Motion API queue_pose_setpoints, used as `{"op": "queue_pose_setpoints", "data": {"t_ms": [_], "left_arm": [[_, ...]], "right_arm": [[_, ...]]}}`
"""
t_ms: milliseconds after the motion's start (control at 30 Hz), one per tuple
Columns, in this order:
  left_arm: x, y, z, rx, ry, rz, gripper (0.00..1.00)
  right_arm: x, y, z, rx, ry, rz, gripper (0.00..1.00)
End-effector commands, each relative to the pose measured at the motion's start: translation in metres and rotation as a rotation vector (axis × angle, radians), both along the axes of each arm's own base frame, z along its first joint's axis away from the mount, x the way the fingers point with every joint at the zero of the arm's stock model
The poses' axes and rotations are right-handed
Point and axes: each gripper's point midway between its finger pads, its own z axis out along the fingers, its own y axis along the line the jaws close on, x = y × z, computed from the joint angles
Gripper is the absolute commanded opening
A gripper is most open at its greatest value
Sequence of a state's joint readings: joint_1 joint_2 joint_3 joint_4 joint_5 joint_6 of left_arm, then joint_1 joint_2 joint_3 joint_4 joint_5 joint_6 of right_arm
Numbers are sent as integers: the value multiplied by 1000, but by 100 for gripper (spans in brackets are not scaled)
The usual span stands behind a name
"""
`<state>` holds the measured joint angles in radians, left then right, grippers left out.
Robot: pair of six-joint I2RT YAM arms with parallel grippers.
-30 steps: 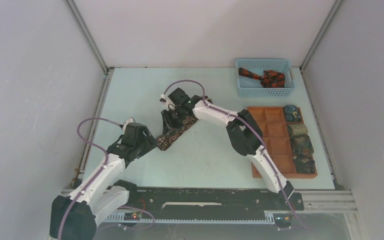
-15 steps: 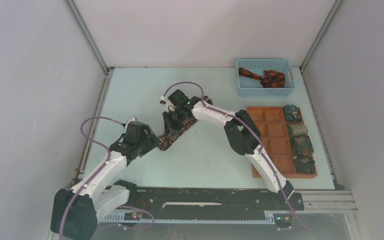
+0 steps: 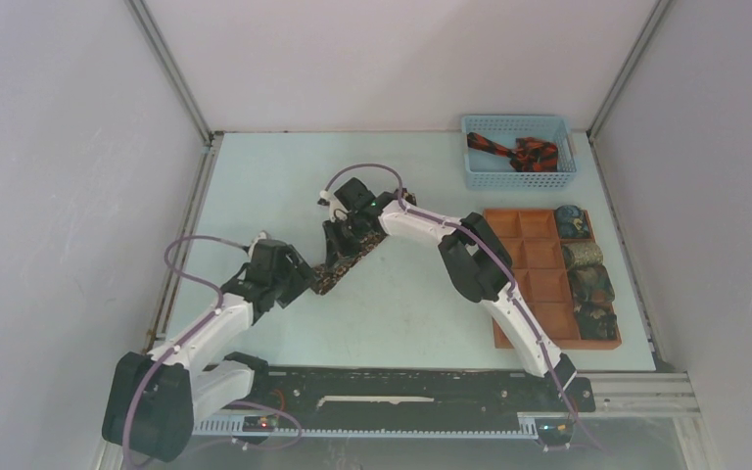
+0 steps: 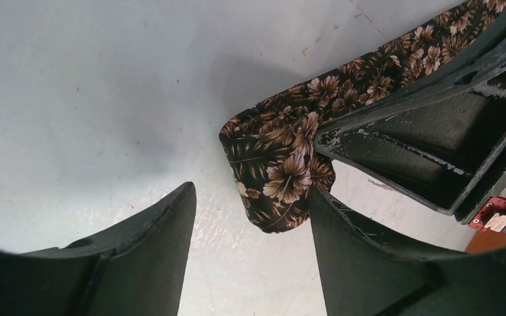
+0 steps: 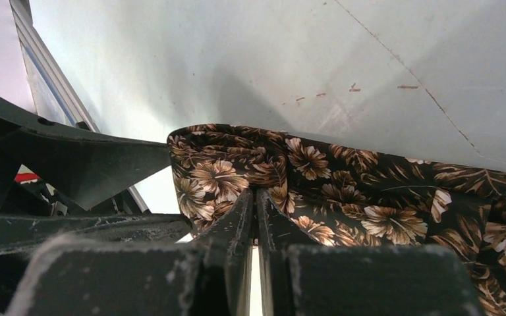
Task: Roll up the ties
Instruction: Roll the tie at the center of the board.
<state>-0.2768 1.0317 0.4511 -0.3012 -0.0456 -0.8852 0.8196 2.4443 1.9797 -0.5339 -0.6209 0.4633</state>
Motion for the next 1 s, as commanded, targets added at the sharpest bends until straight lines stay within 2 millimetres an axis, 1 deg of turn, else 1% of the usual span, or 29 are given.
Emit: {"op": "queue_pose_setpoints", "data": {"t_ms": [0,100,300,467,567,667,733,967], "left_arm": [[12,-5,5,-96,-51,79,68],[14,-7,2,-152,-63,115,68],[18,-4,0,-219,-100,188,67],[20,-3,2,-245,-118,214,67],[19,-3,-2,-241,-100,219,66],[18,-5,-9,-247,-72,215,64],[21,-11,-9,-272,-73,193,61],[22,-17,-17,-284,-44,179,53]], "right_arm": [[-4,2,-3,25,9,12,7],[-5,3,-5,26,13,15,7],[-7,2,-8,25,23,17,6],[-8,3,-9,29,27,20,5],[-9,4,-10,32,30,20,5],[-9,4,-10,34,32,20,5],[-10,5,-10,35,34,21,4],[-11,6,-9,38,35,23,3]]}}
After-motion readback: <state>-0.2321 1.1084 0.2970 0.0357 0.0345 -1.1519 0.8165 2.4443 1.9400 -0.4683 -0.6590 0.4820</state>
